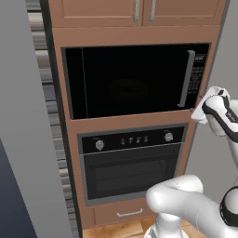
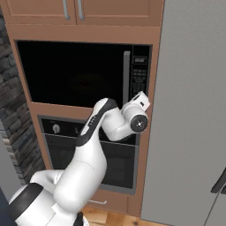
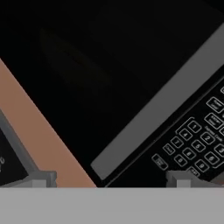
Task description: Remove the mango from the bowl and place it on the small plate. Then place the bowl with only the steak in the microwave, close the door, and press the start button to microwave the steak.
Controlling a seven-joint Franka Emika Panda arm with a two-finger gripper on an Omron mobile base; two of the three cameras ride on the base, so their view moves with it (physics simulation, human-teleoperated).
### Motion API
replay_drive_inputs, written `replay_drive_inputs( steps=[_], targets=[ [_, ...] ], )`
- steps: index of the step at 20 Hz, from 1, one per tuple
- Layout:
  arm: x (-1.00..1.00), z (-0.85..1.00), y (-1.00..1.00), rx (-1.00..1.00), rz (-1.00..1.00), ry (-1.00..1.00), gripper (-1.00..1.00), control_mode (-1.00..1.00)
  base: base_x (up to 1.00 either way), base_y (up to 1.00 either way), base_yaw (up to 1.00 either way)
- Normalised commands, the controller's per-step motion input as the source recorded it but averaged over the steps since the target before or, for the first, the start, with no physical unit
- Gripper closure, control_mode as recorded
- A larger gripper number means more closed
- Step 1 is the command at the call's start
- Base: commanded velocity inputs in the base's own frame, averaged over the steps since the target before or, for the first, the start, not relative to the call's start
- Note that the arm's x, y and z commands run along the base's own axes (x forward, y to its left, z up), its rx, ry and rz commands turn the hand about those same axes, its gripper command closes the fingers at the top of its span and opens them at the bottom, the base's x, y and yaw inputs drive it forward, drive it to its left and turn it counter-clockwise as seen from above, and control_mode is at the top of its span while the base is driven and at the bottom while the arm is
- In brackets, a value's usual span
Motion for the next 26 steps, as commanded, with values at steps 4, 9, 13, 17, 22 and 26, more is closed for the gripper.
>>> replay_drive_inputs(
  steps=[4, 9, 13, 17, 22, 26],
  targets=[
    [0.15, -0.01, -0.13, 0.00, 0.00, 0.00, -1.00, -1.00, 0.00, 0.00, 0.00],
    [0.20, -0.09, -0.05, 0.00, 0.00, 0.00, -1.00, -1.00, 0.00, 0.00, 0.00],
    [0.26, -0.13, 0.00, 0.00, 0.00, 0.00, -1.00, -1.00, 0.00, 0.00, 0.00],
    [0.29, -0.09, 0.00, 0.00, 0.00, 0.00, -1.00, -1.00, 0.00, 0.00, 0.00],
    [0.26, -0.10, -0.02, 0.00, 0.00, 0.00, -1.00, -1.00, 0.00, 0.00, 0.00],
    [0.12, -0.14, -0.16, 0.00, 0.00, 0.00, -1.00, -1.00, 0.00, 0.00, 0.00]
  ],
)
